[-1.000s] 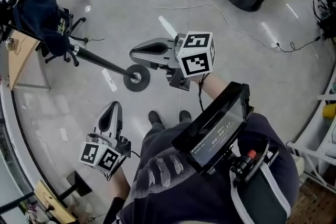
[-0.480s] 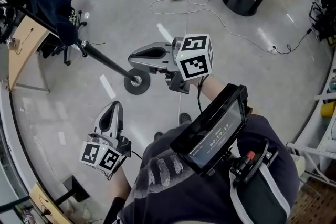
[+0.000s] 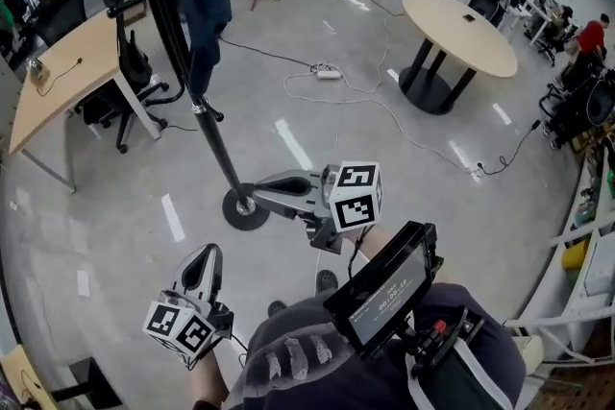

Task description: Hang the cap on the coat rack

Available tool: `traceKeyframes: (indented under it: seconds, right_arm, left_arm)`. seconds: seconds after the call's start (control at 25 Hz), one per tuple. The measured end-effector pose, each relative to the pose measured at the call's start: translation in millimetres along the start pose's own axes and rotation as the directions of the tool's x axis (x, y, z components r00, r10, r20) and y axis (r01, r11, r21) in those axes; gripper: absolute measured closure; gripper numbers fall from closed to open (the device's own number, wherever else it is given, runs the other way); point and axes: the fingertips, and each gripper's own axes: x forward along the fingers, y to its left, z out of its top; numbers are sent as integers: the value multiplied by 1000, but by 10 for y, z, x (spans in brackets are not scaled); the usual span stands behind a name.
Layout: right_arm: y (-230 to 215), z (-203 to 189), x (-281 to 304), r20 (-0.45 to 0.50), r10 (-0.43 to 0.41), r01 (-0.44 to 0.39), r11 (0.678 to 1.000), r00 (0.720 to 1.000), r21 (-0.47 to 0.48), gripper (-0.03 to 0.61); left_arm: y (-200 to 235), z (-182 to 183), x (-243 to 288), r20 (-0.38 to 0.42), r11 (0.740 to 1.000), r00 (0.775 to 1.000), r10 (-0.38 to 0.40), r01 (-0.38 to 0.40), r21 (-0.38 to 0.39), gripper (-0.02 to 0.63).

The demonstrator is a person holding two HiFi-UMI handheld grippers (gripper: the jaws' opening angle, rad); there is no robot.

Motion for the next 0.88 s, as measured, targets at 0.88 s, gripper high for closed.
traceKeyframes:
  seconds: [0.88]
  right_arm:
    - [898, -676, -241, 92, -151, 140, 982, 984, 124, 574]
  left_arm:
    - [-450, -115, -353, -36, 979, 978, -205, 205, -5, 606]
